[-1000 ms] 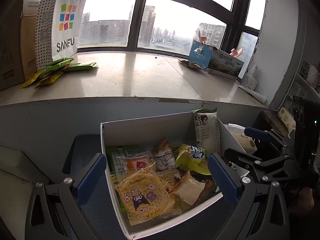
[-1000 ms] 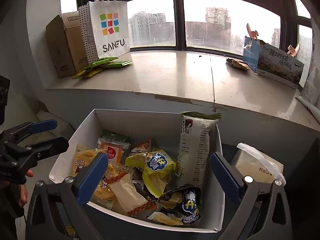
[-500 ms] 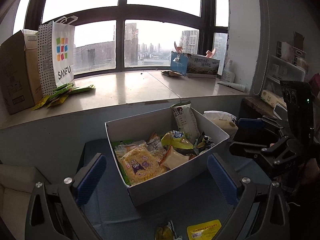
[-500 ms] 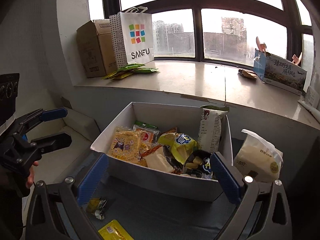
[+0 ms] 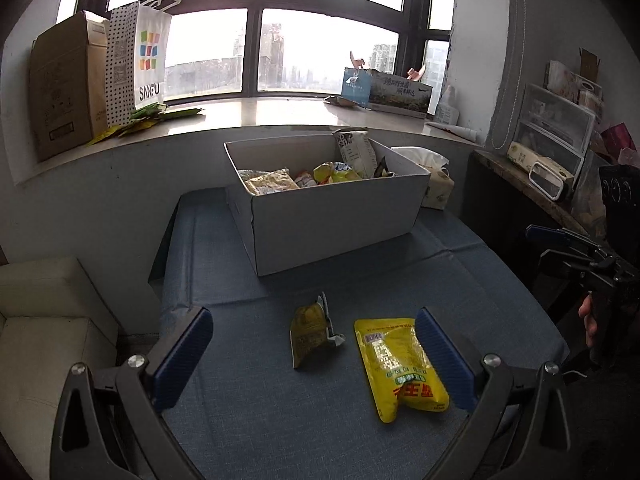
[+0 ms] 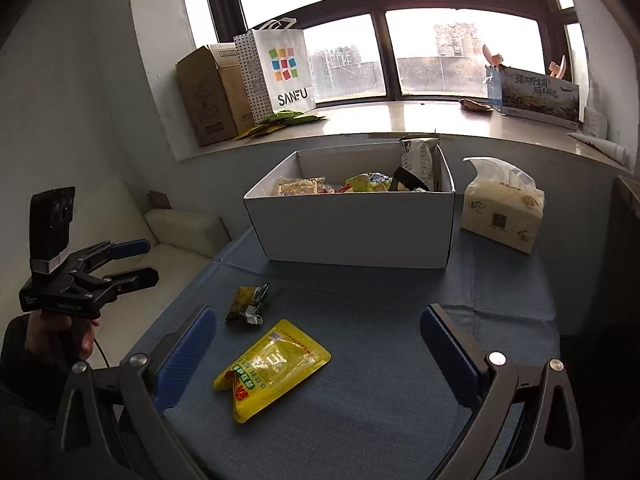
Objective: Organize snacks
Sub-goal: 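Withdraw both grippers from the box toward the last two snacks, then grasp the small yellow-green chip bag with the left gripper while the right grasps the yellow pouch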
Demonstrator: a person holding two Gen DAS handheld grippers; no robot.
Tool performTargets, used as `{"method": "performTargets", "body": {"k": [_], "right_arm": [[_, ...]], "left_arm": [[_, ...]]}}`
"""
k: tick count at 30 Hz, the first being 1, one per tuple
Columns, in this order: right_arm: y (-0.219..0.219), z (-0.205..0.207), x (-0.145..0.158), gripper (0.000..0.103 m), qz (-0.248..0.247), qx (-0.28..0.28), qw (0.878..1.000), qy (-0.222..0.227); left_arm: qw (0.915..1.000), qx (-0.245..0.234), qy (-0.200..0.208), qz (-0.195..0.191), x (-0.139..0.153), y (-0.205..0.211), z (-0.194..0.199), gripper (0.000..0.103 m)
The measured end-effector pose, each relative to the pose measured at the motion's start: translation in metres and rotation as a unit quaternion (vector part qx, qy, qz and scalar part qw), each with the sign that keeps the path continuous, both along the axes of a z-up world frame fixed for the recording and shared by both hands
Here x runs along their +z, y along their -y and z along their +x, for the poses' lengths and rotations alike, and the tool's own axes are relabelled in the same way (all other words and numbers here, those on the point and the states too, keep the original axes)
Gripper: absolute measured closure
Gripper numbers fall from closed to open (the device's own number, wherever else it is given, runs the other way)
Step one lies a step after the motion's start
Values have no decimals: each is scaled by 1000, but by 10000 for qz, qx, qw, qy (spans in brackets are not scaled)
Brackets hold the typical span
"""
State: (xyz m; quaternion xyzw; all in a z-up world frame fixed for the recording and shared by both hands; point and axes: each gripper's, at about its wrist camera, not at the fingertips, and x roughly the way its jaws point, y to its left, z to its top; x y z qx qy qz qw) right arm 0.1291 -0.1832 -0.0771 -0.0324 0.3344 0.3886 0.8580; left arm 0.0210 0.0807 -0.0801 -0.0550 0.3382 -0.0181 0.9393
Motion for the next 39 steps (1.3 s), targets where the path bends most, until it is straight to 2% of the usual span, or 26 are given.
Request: {"method": "performTargets", "body": {"k": [5,8,18,24,25,26,27,30,32,34,39], "right_arm": [[2,-9,2,0,-26,-18,9999,128],[4,-10,4,0,-20,-65,9998,179],[2,-15,0,0,-116,-40,9997,196],[1,-18,-4,0,-189,-55,9996,197],[1,-17,-4,0,-202,-53,9996,196],[1,-18,-4,0,-206,-47,9996,197],[1,-18,-5,0,-208,-45,9996,194],[-1,-18,-5,0,-249,-31,9995,202],[-3,-18,-7,0,-289,8,9994,195],[-7,-18,-10,0,-353,42,9992,173],[-24,-15,-27,0,-675,376,9970,48]], "left_arm": [[9998,-72,-160,36,-8,10,5,0],[9989,-96,-443,71,-18,13,23,0],[9870,-292,-1580,50,-92,20,111,0],[9836,-187,-1794,33,-113,17,127,2],[9834,-169,-1809,21,-114,16,126,7],[9827,-201,-1840,-28,-115,14,126,38],[9834,-165,-1792,213,-112,16,124,67],[9867,-186,-1614,99,-100,9,116,68],[9893,-115,-1439,212,-91,7,109,68],[9915,-123,-1285,138,-79,4,101,68],[9979,-100,-632,-4,-35,-1,59,68]]}}
